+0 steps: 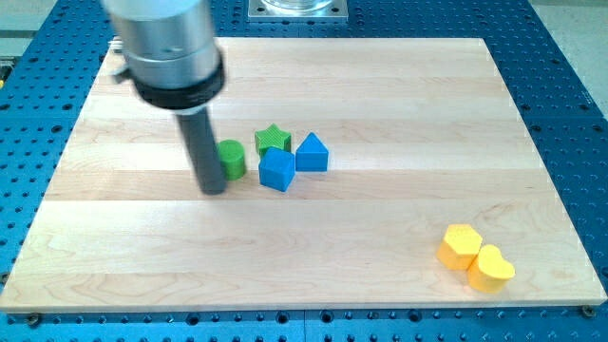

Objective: Move the red star close to the green blocks

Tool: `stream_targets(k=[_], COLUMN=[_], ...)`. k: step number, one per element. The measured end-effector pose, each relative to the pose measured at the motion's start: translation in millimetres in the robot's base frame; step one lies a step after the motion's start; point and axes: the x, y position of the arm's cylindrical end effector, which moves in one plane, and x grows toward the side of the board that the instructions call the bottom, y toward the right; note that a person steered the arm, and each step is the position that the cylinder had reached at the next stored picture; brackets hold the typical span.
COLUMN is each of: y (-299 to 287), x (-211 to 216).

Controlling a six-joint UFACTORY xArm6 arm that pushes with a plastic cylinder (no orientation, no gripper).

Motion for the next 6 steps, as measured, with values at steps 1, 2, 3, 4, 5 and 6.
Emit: stream_targets(k=[1,2,3,4,5,6], y=[-6,-23,5,-64,-186,-219], x=[0,-7,-10,-22,-83,-103])
